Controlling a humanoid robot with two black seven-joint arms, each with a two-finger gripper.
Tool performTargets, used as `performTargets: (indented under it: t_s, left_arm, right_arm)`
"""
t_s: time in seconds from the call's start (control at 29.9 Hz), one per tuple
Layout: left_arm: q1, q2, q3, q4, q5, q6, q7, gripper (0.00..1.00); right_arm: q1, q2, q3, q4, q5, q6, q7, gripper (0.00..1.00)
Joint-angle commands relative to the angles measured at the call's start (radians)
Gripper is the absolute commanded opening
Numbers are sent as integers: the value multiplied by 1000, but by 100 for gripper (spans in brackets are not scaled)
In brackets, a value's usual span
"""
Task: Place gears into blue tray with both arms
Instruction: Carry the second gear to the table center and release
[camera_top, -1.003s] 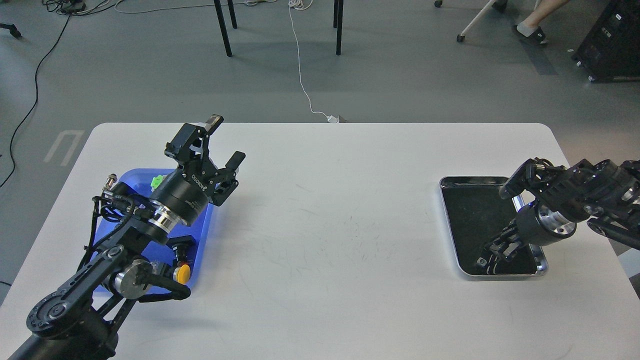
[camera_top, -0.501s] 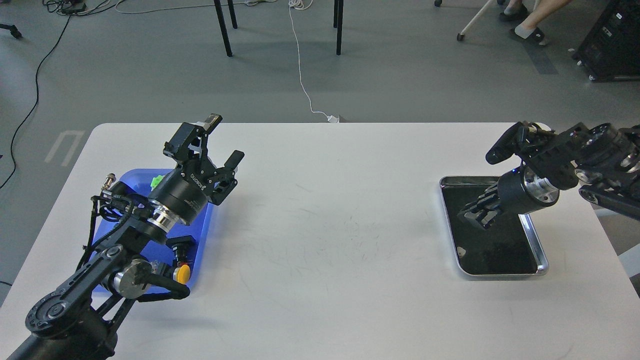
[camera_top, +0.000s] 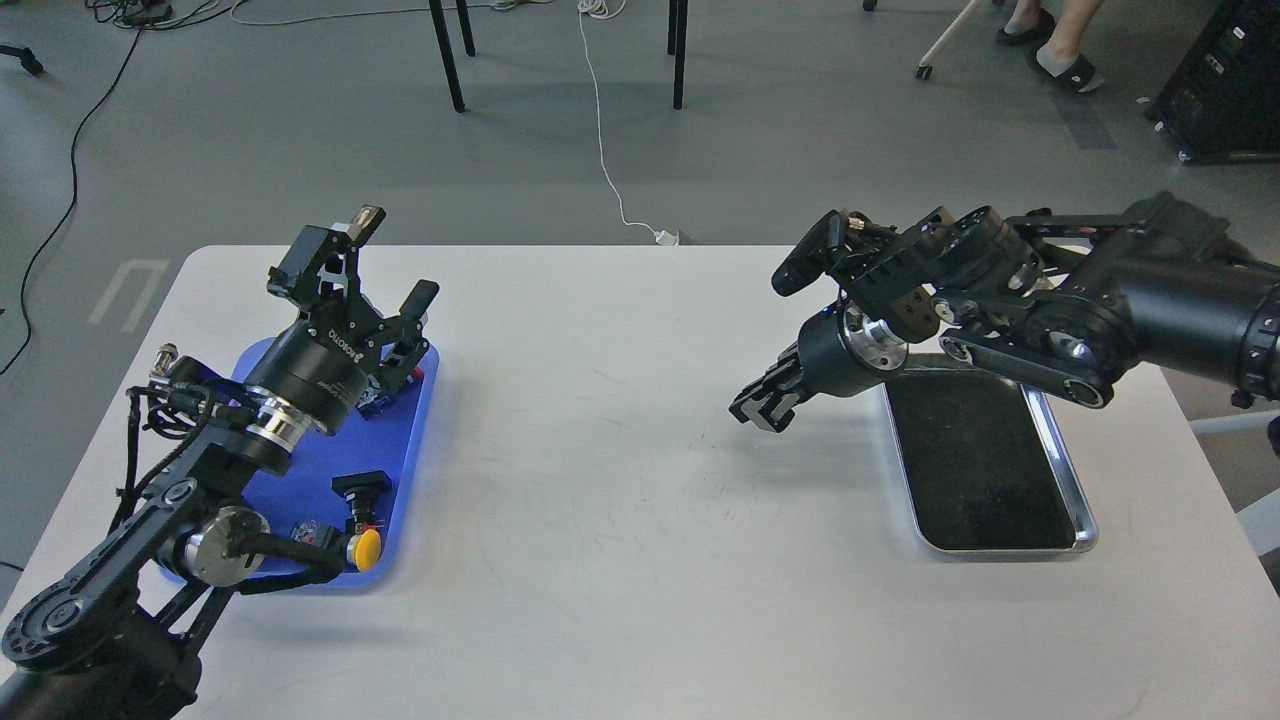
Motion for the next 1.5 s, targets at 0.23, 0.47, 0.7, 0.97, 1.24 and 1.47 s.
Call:
performTargets:
  t_s: [0.23,0.47,0.7,0.97,1.24,1.47]
  left_arm:
    - [34,13,-28,-9,-1,-2,-2,98]
    - [36,13,-32,-10,-1,-2,0,98]
    - [36,13,-32,-10,-1,-2,0,98]
    - [42,13,-32,-10,-1,-2,0,98]
    - [40,29,-32,-10,-1,-2,-2,98]
    - [40,41,-32,-9,0,-1,-12,98]
  right_arm:
    - [-20,210,-141,-89,38,0,0,23]
    - [-21,232,-161,-88,40,0,0,23]
    - [-35,232,-164,-92,40,-22,0,25]
    - [-37,232,-164,-91,95,-24,0,53]
    - [-18,172,-153,-83,180,-24,0,88]
    - [-26,-30,-63,-78,418,-22,0,94]
